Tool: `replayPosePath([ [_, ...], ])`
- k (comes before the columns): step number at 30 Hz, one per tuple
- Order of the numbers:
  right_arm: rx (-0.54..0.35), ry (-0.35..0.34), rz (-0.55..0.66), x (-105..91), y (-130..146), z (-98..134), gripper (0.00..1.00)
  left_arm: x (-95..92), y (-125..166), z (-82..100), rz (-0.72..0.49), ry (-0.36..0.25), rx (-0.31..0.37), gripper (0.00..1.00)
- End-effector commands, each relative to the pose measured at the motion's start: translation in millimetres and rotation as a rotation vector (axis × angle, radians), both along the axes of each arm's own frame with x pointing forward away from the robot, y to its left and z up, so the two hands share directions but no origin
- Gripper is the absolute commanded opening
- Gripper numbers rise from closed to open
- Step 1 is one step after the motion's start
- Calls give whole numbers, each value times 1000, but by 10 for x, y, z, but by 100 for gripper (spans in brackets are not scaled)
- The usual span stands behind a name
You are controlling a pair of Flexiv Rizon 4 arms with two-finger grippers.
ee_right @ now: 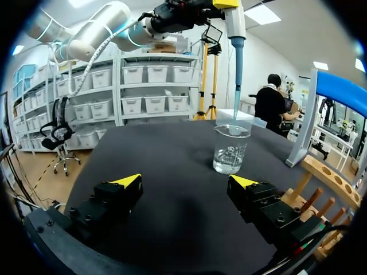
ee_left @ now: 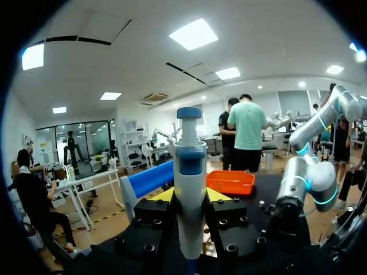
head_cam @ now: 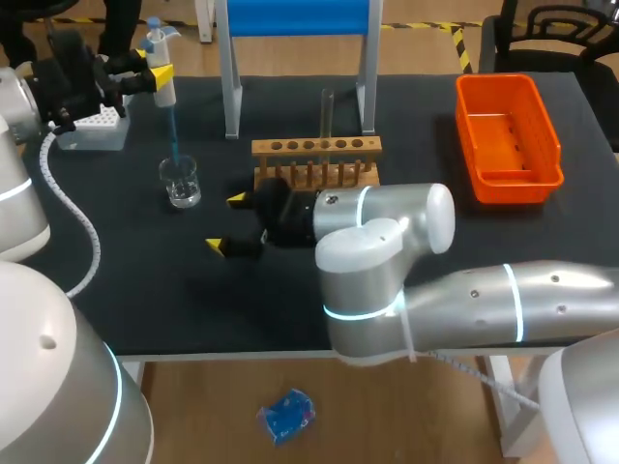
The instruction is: Invert the test tube, pick up the pipette, mount the tip to pipette, aspirate from beaker and dispense into the tube, eject the tip, return the pipette, and cap with the stopper.
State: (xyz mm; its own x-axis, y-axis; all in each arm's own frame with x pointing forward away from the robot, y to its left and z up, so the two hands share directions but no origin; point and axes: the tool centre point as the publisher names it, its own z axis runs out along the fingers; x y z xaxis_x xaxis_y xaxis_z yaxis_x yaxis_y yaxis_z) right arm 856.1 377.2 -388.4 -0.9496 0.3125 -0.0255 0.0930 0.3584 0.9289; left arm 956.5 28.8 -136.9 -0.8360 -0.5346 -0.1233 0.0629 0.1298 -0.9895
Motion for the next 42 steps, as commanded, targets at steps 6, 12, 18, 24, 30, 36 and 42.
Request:
replayPosePath([
  [6, 2, -3, -39, 87, 48, -91, 100, 0, -4, -4, 1, -2, -1, 0],
  [12, 7, -1, -61, 89, 4, -89, 100, 0, -4, -4, 1, -2, -1, 0],
  [18, 7, -1, -61, 89, 4, -89, 100, 0, -4, -4, 1, -2, -1, 0],
  [24, 7, -1, -61, 89, 4, -89, 100, 1, -9, -11, 9, -17, 13, 0],
  [30, 7, -1, -61, 89, 4, -89, 100, 6, -36, -84, 8, -33, 16, 0],
  [36, 7, -1, -61, 89, 4, -89, 100, 13, -47, -190, 8, -22, -7, 0],
  [42, 7, -1, -61, 89, 4, -89, 100, 26, -64, -282, 4, -10, -22, 0],
])
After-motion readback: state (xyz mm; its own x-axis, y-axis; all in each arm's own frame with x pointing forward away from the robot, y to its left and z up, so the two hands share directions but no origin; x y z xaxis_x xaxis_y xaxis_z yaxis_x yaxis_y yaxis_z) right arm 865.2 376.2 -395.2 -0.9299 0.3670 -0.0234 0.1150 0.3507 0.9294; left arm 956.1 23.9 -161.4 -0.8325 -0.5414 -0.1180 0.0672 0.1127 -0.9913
